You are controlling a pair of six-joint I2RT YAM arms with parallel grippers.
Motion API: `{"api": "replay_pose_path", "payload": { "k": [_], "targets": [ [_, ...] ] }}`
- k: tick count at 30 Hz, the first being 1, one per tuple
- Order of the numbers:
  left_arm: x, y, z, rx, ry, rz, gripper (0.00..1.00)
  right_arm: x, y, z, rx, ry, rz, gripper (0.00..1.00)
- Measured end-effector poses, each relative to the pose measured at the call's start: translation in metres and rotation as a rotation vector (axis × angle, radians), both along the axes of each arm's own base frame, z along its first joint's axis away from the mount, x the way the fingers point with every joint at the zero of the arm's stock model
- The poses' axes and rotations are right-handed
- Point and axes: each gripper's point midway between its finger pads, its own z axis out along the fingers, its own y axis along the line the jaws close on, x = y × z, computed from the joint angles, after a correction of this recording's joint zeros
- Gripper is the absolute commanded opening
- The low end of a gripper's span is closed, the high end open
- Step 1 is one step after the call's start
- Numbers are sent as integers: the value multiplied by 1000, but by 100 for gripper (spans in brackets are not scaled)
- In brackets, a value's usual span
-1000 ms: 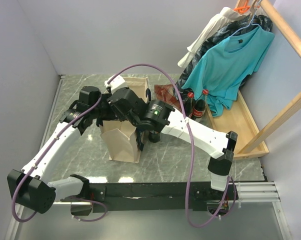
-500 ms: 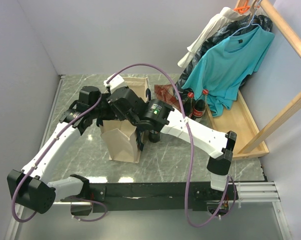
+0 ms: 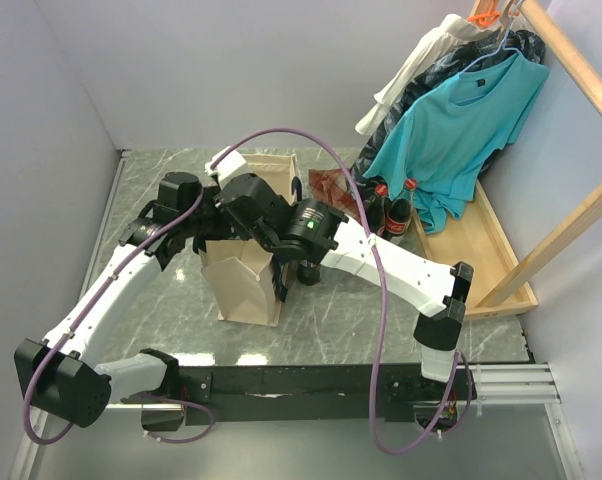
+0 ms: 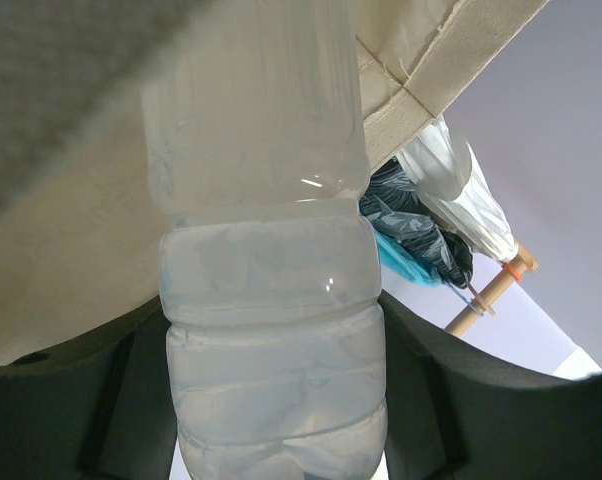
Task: Take the beverage out of the canvas bag
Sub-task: Take out the drink from the canvas bag.
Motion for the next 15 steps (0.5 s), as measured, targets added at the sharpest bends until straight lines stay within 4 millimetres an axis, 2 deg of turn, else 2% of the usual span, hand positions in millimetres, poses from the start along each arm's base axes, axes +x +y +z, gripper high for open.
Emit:
{"api": "replay_pose_path", "payload": {
  "k": [2,4,5,9,11,15],
  "targets": [
    [1,0,0,1,-2,6,1,1,0,-1,-6,-7,5,0],
    [2,1,-1,5,-5,14,1,3,2,-3,-9,-16,7,1],
    [3,2,-3,7,-5,17,1,3,2,-4,-14,-19,10,10],
    [4,3,-6,12,0,27,1,5,3,-6,-31,-33,21,12],
    [5,4,-5,12,-8,31,1,6,3,-6,-34,-42,23,0],
    [6,4,-5,11,-7,35,1,7,4,-6,-37,-54,30,0]
  ]
}}
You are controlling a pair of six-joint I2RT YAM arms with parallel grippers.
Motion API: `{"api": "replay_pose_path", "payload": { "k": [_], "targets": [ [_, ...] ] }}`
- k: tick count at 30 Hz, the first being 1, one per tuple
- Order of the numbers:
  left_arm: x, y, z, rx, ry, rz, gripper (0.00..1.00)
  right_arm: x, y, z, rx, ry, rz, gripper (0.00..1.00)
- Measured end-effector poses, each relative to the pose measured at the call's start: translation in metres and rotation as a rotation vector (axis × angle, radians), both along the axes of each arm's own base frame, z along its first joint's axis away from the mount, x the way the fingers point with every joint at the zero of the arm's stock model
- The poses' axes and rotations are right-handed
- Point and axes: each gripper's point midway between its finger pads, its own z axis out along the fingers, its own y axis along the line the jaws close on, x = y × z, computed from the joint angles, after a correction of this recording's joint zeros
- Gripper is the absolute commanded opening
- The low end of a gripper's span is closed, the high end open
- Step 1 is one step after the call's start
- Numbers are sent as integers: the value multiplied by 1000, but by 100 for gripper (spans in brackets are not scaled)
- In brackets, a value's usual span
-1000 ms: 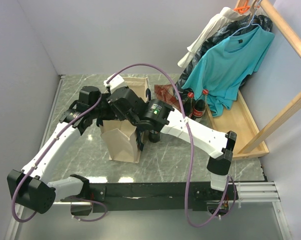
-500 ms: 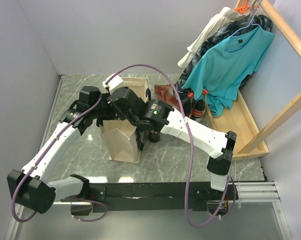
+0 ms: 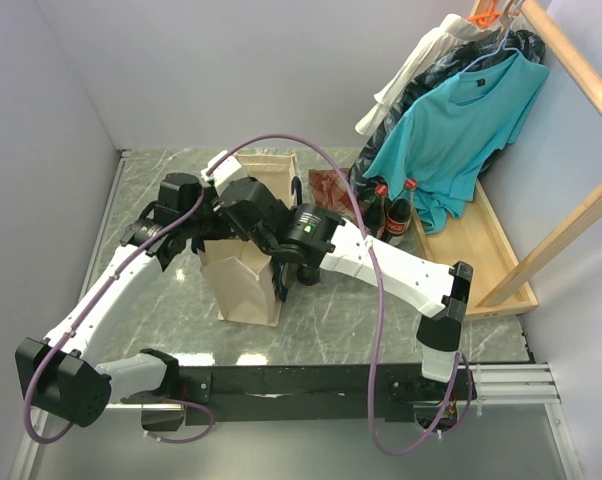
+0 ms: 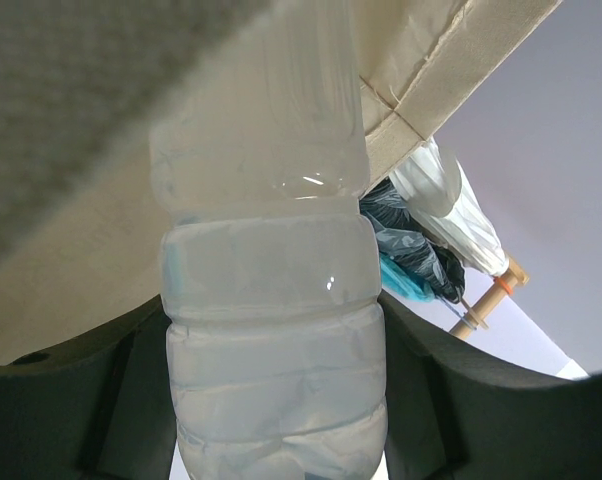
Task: Take the beverage out of the canvas bag
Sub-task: Take out the drink from the canvas bag.
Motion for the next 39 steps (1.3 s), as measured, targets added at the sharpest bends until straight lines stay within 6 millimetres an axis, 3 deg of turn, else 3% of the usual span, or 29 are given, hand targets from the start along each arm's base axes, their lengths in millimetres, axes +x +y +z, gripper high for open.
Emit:
{"api": "replay_pose_path", "payload": {
  "k": [4,5,10,11,15,16,20,29,32,39],
  "targets": [
    [0,0,0,0,-1,1,2,0,0,1,3,-5,6,0],
    [0,0,0,0,-3,1,11,0,0,1,3,-5,6,0],
    [0,-2,0,-1,-11,-3,28,-1,-2,1,1,-5,7,0],
    [0,-2,0,0,-14,-4,35,-1,-2,1,1,-5,7,0],
    [0,-2,1,7,-23,-6,37,-1,-3,1,0,-3,7,0],
    [0,-1,1,11,-26,-5,45,-2,-3,1,1,-1,9,0],
    [-1,0,3,25,-48,-6,62,-4,-3,4,3,3,17,0],
    [-1,-1,8,55,-102,-23,66,-6,-7,6,-10,11,25,0],
    [-1,-2,8,53,-105,-25,80,-6,-7,6,-12,9,24,0],
    [-8,-10,13,62,-152,-89,86,-4,-9,9,-8,8,21,0]
  ]
}}
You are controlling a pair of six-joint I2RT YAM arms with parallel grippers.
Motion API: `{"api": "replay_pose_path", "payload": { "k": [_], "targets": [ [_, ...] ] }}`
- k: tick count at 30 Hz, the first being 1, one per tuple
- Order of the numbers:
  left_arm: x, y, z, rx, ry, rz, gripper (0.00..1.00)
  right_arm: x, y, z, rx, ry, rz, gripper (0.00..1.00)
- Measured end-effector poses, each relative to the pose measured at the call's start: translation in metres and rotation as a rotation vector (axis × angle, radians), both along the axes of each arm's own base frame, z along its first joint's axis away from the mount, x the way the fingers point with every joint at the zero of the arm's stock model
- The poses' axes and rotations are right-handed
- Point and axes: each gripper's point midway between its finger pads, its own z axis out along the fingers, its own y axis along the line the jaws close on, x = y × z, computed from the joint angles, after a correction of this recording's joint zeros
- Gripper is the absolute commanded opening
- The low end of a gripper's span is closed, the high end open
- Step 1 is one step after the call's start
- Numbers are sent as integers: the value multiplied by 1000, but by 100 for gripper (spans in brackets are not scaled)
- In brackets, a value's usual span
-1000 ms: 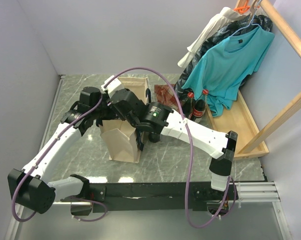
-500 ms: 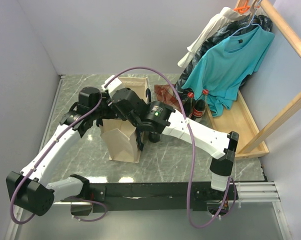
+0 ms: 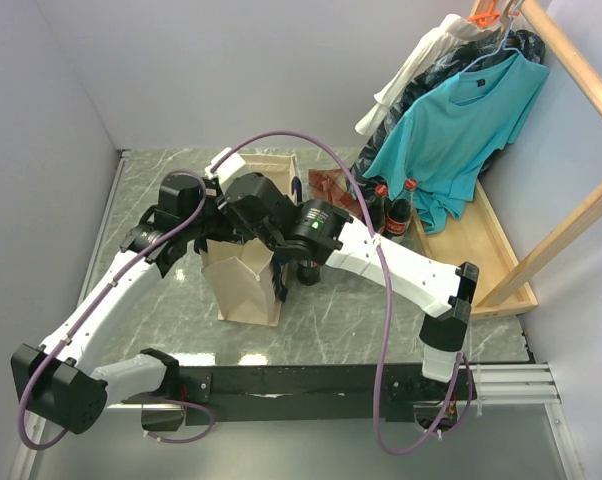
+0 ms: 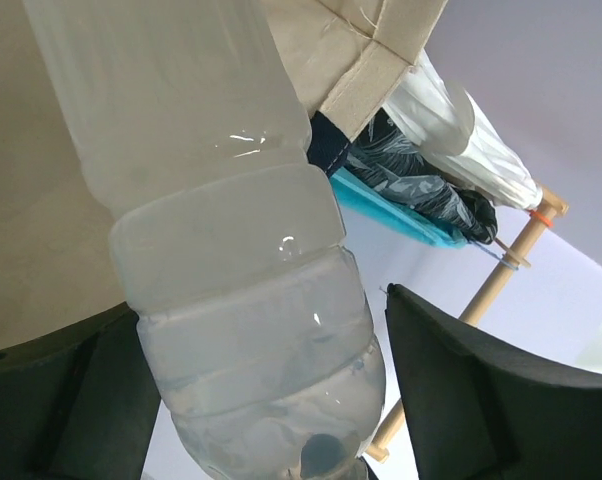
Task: Take the beverage out of the canvas bag
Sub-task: Take out the drink from the canvas bag.
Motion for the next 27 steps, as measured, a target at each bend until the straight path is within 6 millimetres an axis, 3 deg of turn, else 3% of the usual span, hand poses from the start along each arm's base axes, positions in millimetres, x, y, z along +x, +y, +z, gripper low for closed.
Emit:
{"api": "replay_pose_path", "payload": {
  "k": [12,20,27],
  "targets": [
    [-1,1,7,38,-68,-19,90,1,-3,6,6,1,0,0],
    [-1,6,41,156,-216,-42,89,12,-7,34,71,-42,-32,0],
    [1,11,45,245,-296,-56,88,11,-7,39,75,-48,-23,0]
  ]
}}
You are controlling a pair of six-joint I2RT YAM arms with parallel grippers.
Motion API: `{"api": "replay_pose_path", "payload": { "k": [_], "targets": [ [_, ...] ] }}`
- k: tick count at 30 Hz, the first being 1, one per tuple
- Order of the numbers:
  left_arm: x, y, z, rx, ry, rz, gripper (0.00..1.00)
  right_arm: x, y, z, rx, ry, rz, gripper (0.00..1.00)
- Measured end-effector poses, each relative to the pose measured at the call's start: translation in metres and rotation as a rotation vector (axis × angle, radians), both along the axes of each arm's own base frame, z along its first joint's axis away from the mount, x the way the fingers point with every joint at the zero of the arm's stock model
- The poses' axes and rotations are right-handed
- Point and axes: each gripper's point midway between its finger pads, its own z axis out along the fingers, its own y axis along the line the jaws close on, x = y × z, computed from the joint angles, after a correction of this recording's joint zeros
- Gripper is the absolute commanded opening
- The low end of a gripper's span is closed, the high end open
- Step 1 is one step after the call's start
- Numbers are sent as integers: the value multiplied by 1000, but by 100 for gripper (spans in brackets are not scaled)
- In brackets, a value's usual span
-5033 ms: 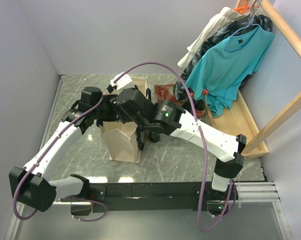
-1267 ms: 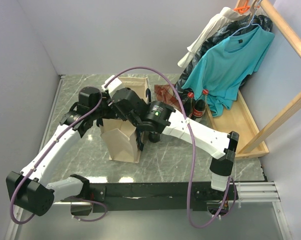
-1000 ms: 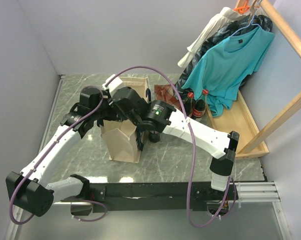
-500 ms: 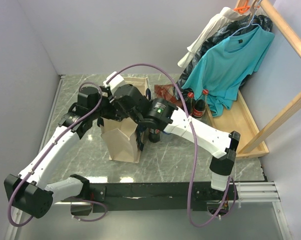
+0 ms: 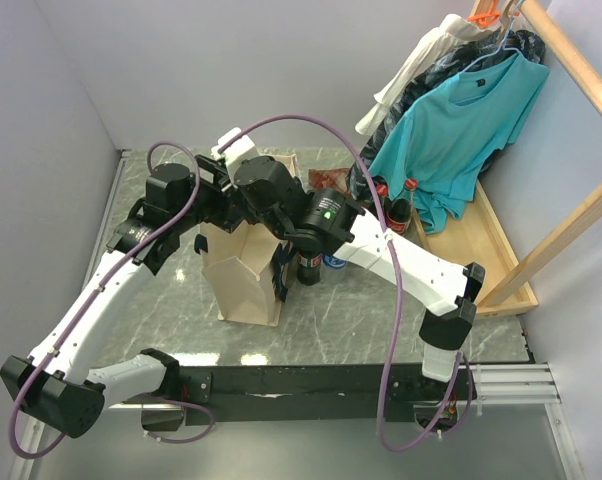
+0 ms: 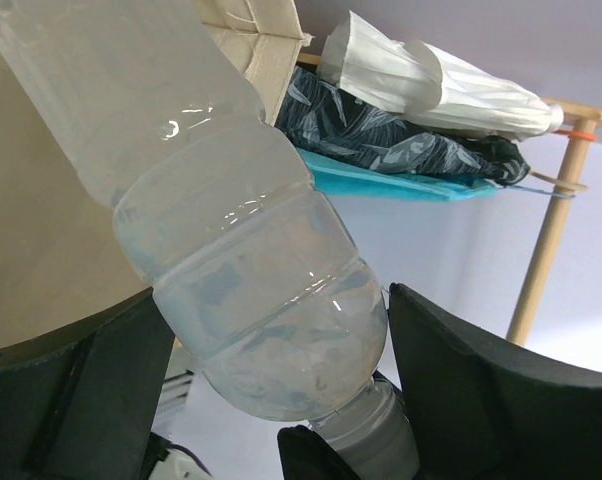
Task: Take the beverage out of the canvas bag
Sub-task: Take out the drink from the canvas bag.
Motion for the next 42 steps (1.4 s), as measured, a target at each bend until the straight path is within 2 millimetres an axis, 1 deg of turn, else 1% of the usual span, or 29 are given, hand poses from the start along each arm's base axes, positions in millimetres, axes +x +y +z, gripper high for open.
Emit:
{"api": "replay_pose_path", "payload": {
  "k": [8,10,11,12,20,31,36,42],
  "targets": [
    [0,2,-3,67,-43,-20,89,-1,-1,-3,-16,7,5,0],
    [0,2,-3,72,-47,-20,94,-1,-1,-3,-16,7,4,0],
    [0,2,-3,74,-49,-20,100,-1,-2,-3,-17,7,4,0],
    [0,3,-3,76,-50,-21,97,-1,-2,-3,-16,6,3,0],
    [-3,3,-1,53,-78,-19,96,0,-3,-3,-24,-1,-3,0],
    [-9,13,4,60,-103,15,96,-1,-1,-1,-15,-2,6,0],
    [-16,18,10,46,-120,27,96,2,-6,1,-17,-11,-16,0],
    [-20,24,18,47,-146,50,96,11,-17,0,-33,-16,-56,0]
  ]
}}
